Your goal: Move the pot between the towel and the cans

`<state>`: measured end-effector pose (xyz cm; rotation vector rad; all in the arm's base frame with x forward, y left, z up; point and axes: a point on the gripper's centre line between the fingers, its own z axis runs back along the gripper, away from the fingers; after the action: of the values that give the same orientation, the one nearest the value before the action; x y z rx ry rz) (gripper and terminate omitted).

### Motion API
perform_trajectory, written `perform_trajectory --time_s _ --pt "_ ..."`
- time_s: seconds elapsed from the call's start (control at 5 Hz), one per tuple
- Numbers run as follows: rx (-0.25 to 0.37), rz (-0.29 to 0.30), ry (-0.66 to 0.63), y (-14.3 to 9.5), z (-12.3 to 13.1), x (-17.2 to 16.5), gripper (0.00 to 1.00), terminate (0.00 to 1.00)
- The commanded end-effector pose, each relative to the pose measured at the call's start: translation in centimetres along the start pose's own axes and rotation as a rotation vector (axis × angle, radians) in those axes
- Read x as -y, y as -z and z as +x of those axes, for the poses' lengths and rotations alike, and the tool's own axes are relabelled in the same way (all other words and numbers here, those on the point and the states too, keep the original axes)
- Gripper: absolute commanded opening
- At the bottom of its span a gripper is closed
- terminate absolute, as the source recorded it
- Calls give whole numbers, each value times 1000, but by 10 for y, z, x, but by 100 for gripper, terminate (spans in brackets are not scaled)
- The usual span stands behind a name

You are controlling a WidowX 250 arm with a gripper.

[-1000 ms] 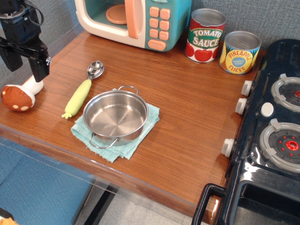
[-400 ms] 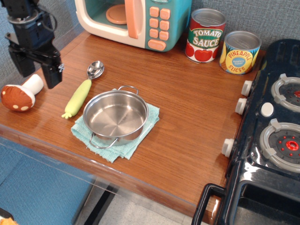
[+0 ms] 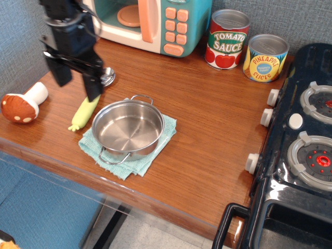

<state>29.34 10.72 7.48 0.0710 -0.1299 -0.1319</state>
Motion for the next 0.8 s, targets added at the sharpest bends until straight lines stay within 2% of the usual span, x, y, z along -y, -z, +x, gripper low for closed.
perform_trajectory --time_s 0.0,0.2,0.4,0.6 --pt "-39 -1 58 17 18 29 100 0" --pt "-79 2 65 29 20 33 100 0" --pt "-86 -3 59 32 19 32 0 0" --pt "-85 0 60 33 18 31 0 0"
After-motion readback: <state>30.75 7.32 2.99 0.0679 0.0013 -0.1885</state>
